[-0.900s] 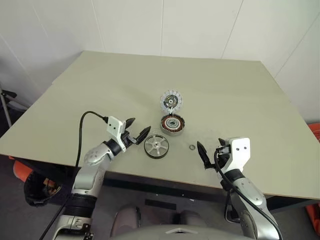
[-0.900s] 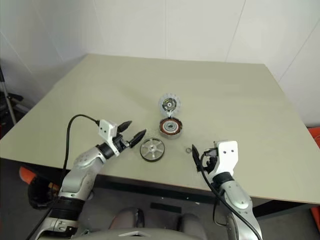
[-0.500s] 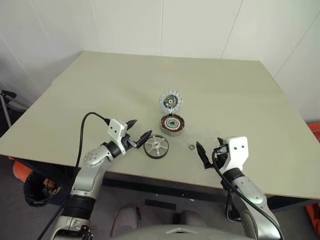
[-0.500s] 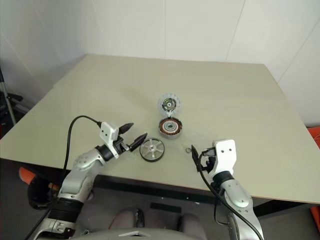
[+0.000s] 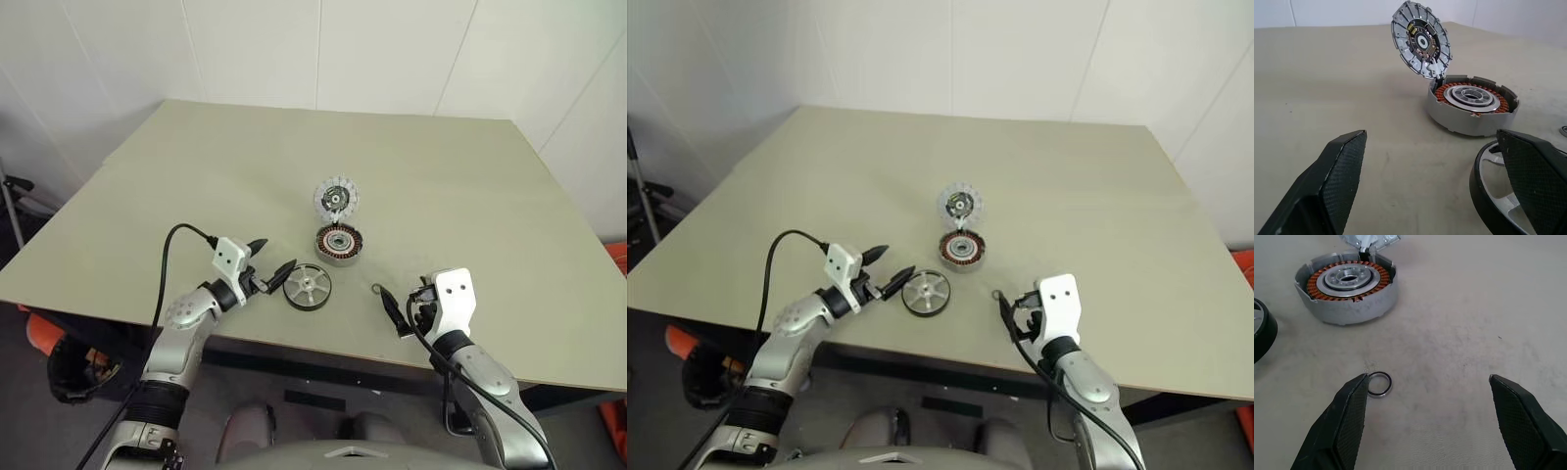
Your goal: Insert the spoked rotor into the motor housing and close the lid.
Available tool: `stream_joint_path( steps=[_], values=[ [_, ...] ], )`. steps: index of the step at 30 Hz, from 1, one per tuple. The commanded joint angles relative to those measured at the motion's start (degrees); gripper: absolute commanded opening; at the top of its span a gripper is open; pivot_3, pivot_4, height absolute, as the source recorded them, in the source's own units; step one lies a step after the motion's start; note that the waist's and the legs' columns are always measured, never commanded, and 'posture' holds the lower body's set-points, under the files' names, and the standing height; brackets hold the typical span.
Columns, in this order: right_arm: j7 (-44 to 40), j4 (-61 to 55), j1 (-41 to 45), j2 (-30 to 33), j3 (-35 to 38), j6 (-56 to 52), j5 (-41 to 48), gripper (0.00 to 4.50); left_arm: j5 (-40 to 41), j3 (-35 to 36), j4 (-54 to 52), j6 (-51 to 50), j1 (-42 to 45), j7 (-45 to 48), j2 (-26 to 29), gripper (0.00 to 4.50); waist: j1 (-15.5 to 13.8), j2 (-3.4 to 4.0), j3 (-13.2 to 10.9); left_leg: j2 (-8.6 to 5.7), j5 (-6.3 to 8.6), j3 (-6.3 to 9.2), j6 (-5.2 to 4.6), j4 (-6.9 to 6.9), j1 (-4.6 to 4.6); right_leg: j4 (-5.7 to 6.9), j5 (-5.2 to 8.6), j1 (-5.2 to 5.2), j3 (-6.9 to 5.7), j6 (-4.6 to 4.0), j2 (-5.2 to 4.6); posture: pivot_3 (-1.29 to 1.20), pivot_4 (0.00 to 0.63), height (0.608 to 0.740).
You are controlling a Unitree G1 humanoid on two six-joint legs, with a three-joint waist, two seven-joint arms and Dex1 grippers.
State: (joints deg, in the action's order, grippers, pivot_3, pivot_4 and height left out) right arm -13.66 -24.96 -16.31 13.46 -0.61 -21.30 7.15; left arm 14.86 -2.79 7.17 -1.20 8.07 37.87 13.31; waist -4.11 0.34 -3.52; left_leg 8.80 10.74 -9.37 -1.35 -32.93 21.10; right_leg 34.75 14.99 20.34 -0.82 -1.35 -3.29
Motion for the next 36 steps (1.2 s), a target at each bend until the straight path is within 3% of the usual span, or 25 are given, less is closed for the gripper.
stream_joint_path(
  steps=[1,20,36],
  values=[
    [-0.09,-4.54,2.6,0.85,0.22,-3.78,0.67,4.44,-0.25,0.06,-1.53,0.5,0.99,-0.57,-0.14,4.5,0.06,0.0,0.0,0.0,0.0,0.0,0.0,0.0,0.0,0.0,0.0,0.0,0.0,0.0,0.0,0.0,0.0,0.74],
    [-2.27,-2.39,9.57,2.07,-3.5,-14.81,-0.18,4.44,-0.01,0.38,-6.47,-2.44,-0.27,-3.29,0.16,4.5,0.01,0.0,0.0,0.0,-0.02,0.0,0.03,-0.01,-0.01,0.02,-0.02,-0.01,-0.01,-0.02,0.0,0.0,0.0,0.74],
    [-1.41,0.28,10.77,2.74,-4.99,-16.65,-1.09,4.44,0.42,0.66,-9.77,-4.2,-2.5,-4.26,0.63,4.5,0.01,0.0,0.0,0.0,-0.02,0.0,0.04,-0.03,-0.02,0.03,-0.02,-0.02,-0.01,-0.03,0.0,0.0,0.0,0.74]
  ],
)
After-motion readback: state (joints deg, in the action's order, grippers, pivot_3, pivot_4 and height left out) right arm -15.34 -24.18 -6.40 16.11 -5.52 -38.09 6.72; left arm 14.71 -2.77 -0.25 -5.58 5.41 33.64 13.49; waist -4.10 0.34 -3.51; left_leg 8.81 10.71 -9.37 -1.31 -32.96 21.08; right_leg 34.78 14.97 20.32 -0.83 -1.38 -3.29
